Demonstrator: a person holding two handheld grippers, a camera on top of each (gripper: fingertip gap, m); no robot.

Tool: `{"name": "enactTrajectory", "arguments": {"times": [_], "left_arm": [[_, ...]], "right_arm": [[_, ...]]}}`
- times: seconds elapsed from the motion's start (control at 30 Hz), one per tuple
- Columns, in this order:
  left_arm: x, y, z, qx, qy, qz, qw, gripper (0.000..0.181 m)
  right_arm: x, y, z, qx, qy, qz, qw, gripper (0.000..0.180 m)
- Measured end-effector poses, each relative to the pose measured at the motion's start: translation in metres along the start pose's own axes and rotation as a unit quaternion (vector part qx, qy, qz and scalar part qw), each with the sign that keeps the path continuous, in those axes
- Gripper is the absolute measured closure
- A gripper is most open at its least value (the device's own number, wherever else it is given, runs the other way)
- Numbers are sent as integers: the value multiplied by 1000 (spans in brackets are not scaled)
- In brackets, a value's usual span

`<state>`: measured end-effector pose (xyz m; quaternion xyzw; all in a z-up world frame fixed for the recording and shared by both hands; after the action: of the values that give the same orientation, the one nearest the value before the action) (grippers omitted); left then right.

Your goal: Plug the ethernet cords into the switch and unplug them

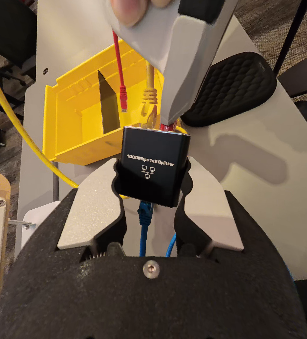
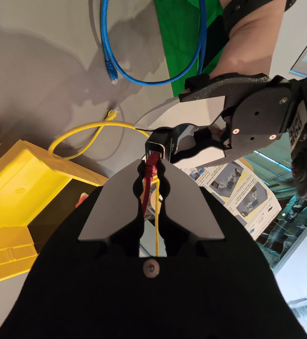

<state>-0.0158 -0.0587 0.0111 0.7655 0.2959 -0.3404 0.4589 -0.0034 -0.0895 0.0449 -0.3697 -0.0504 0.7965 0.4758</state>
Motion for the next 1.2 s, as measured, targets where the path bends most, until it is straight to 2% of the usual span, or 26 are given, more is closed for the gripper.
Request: {"name": "enactTrajectory", "arguments": {"times": [0.47, 0.7, 0.8, 1.1, 1.2], "left_arm": [[6, 3, 13, 26, -21, -13, 999, 116], [-7, 5, 7, -16, -35, 15, 999, 117], [-11, 2, 5, -27, -41, 22, 999, 117], [-19, 3, 0, -32, -31, 39, 998, 117], [-15, 0, -3, -17, 7, 16, 1000, 117]], "right_arm": [[-7, 7, -13, 25, 14, 6, 1000, 166], [-6, 1, 5, 40, -88, 4, 995, 165], [-3, 1, 11, 52, -107, -8, 993, 166], [-1, 1, 22, 77, -128, -11, 989, 166], [2, 1, 21, 81, -116, -13, 990, 167]]}}
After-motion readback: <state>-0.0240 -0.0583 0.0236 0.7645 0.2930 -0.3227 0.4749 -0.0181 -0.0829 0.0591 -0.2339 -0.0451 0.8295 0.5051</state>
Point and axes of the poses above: each gripper's, where its closed fingertips meet, x out along the fingers, y out of its top, z = x × y across the jaws, the point moved 1 cm from there along -x, back along the fingers, and after that the axes turned 14 degrees about -z, right-handed, at the moved point
